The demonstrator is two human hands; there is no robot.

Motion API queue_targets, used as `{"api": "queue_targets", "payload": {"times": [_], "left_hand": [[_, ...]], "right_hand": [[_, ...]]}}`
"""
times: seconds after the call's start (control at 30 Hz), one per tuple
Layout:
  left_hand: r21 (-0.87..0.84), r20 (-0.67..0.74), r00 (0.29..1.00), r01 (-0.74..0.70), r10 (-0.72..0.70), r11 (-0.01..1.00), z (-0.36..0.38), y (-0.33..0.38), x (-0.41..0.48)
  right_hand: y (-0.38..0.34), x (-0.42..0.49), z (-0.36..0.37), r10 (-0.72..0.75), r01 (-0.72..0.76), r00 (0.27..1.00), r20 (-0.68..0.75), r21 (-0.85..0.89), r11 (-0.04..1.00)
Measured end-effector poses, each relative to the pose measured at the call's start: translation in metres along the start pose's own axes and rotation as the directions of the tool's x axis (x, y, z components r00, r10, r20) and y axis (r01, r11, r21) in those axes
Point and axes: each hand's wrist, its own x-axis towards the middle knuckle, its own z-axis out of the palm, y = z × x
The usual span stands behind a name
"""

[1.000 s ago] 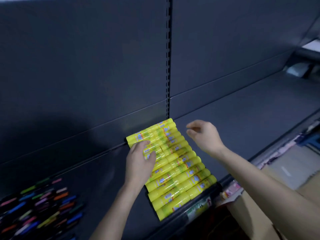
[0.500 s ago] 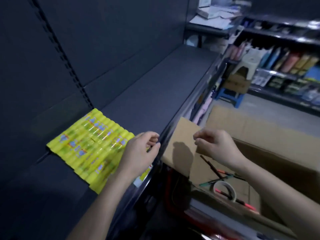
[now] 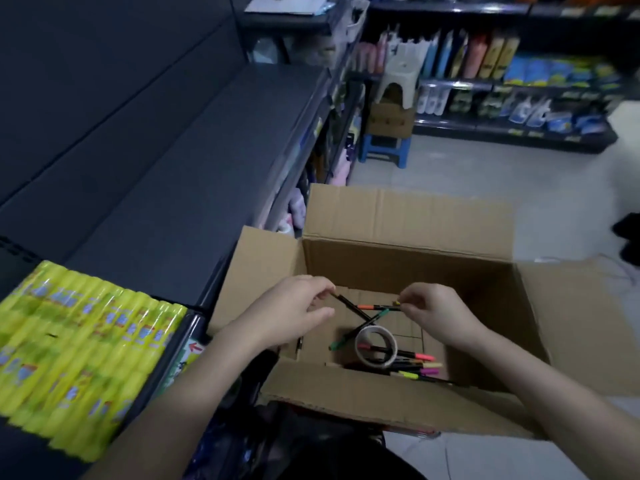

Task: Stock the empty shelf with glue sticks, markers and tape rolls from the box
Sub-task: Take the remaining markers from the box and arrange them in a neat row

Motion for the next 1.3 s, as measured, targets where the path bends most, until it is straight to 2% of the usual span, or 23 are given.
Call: {"api": "queue_targets", "payload": {"times": [0.1, 0.33, 0.53, 0.67, 0.87, 1.07, 1.13, 1.3], "left_hand": [[0.12, 0.201, 0.979, -0.015, -0.009, 0.993, 0.009, 0.01, 0.025], [0.222, 0.44, 0.898, -0.082, -0.025, 0.971, 0.062, 0.022, 0.089], [0.067, 0.531, 0.846, 0.0, -0.035, 0.998, 0.125, 0.017, 0.128], [0.07, 0.624, 0.775, 0.071, -0.1, 0.995, 0.155, 0.009, 0.138], [0.152, 0.787, 0.598, 0.052, -0.153, 0.987, 0.182, -0.003, 0.134], [0.137, 0.826, 0.539, 0.084, -0.161, 0.987, 0.18, -0.014, 0.128], [0.12, 0.823, 0.549, 0.085, -0.147, 0.989, 0.175, -0.02, 0.124], [-0.063, 0.694, 0.705, 0.26, -0.145, 0.963, 0.148, -0.025, 0.121]], "right_hand": [[0.033, -0.006, 0.008, 0.074, -0.073, 0.997, 0.033, -0.018, 0.997], [0.089, -0.02, 0.029, 0.198, -0.189, 0.97, 0.141, -0.074, 0.979], [0.108, -0.018, 0.033, 0.236, -0.238, 0.96, 0.153, -0.006, 0.971], [0.114, -0.014, 0.036, 0.261, -0.272, 0.953, 0.154, 0.053, 0.961], [0.118, -0.006, 0.042, 0.275, -0.295, 0.946, 0.169, 0.105, 0.95], [0.119, 0.009, 0.047, 0.28, -0.296, 0.941, 0.192, 0.059, 0.953], [0.118, 0.017, 0.049, 0.261, -0.269, 0.946, 0.192, 0.016, 0.963], [0.115, 0.047, 0.059, 0.224, -0.185, 0.942, 0.248, -0.172, 0.968]]}}
